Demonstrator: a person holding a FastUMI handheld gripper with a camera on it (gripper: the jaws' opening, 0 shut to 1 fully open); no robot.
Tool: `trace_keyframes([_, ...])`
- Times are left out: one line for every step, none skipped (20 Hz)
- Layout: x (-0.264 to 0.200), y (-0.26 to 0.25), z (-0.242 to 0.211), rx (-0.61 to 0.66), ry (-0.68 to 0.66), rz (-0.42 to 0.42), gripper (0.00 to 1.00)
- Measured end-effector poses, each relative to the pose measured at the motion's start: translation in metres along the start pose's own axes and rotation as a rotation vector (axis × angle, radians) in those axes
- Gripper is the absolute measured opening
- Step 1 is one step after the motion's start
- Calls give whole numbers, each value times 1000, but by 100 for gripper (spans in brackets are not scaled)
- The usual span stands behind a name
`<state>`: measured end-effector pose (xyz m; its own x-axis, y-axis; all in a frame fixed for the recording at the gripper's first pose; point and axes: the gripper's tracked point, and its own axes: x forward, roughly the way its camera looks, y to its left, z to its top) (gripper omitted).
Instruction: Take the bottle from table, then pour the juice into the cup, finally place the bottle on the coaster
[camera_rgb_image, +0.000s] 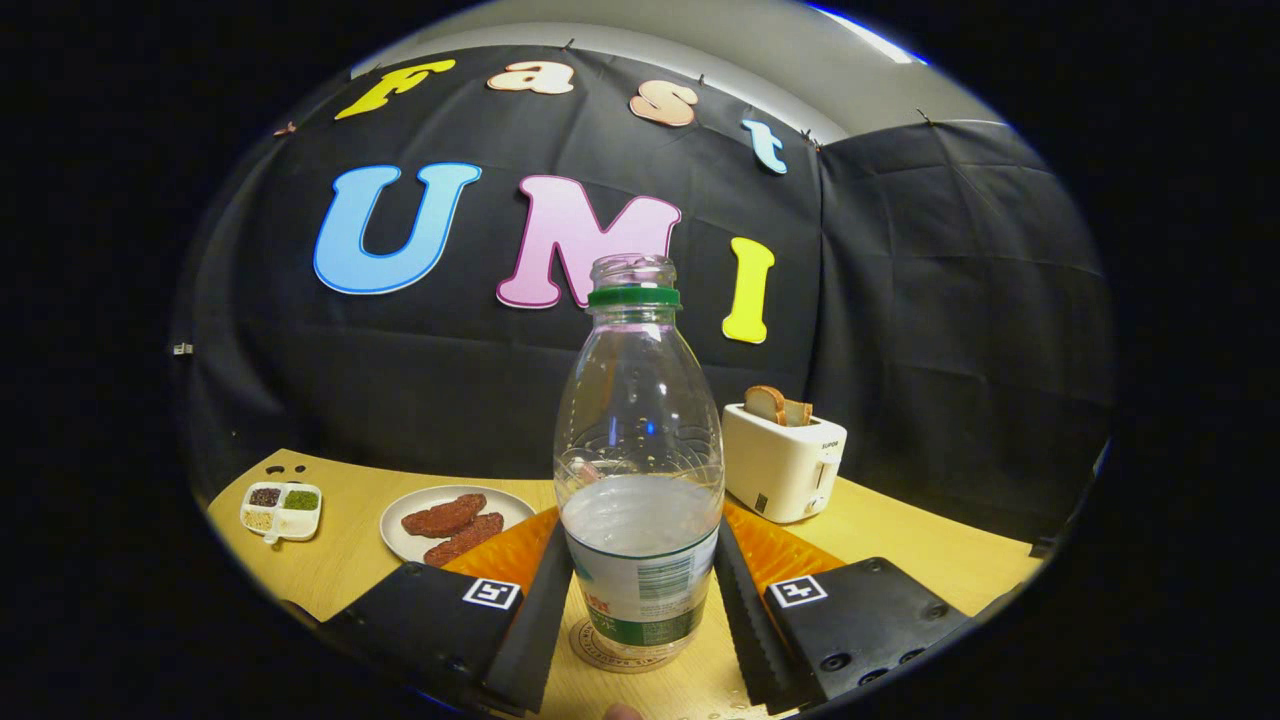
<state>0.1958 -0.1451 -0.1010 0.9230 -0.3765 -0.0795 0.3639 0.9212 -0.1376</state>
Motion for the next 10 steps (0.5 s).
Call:
trace_keyframes([5,1,-7,9,4,-10,75])
trace_keyframes([9,1,-13,10,7,-19,75])
trace_keyframes([14,0,-18,5,9,-28,75])
trace_keyframes([18,1,-22,-2,11,-34,75])
trace_keyframes([20,1,-28,0,18,-36,75])
trace_keyframes([21,2,-33,3,19,-39,75])
trace_keyframes([23,2,-36,7,23,-43,75])
trace_keyframes([24,1,-40,7,23,-50,75])
trace_keyframes([25,1,-44,6,23,-57,75])
trace_keyframes([25,1,-46,9,21,-59,75])
